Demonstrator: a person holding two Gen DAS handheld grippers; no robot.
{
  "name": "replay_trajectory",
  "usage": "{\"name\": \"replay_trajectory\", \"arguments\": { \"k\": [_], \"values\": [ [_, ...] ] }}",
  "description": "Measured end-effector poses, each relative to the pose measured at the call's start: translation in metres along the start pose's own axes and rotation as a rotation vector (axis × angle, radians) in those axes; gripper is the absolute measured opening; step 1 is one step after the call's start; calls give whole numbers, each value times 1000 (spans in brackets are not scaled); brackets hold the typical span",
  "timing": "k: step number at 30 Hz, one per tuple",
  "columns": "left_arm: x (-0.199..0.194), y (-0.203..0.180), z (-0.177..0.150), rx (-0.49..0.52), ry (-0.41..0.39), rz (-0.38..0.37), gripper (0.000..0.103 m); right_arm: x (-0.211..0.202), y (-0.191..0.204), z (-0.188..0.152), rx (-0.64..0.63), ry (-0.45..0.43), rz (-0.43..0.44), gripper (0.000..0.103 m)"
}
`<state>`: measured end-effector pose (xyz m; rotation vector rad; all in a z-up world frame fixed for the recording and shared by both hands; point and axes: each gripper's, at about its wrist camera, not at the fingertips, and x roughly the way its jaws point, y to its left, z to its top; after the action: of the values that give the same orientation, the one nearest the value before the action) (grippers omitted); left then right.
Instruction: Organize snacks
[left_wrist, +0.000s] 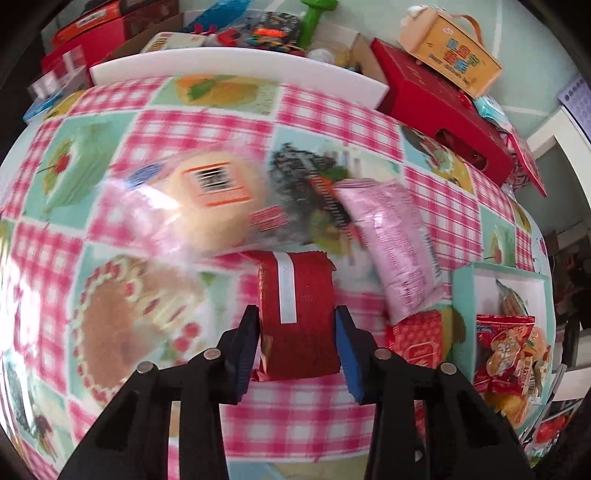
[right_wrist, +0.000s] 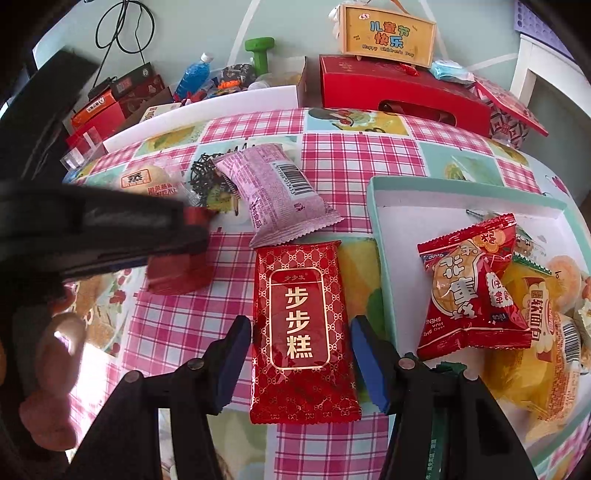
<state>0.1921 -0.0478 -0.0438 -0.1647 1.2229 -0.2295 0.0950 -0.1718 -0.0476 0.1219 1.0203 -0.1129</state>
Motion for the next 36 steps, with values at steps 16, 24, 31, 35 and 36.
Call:
{"name": "replay_trajectory", "arguments": {
  "k": [16, 24, 31, 35, 36],
  "values": [
    [-5, 19, -46, -38, 12, 67, 41, -3, 12, -9, -52, 16, 57, 56],
    [0, 15, -45, -29, 19, 71, 41, 0, 26, -13, -71, 8, -23, 62],
    [-1, 19, -49, -8, 21, 97, 41, 0, 32, -17, -99, 3, -60, 64],
    [-2, 15, -49, 7, 17, 110, 49, -2, 29, -18, -90, 4, -56, 55],
    [0, 13, -49, 11, 17, 110, 50, -3, 28, -18, -87, 4, -54, 54]
  ]
}}
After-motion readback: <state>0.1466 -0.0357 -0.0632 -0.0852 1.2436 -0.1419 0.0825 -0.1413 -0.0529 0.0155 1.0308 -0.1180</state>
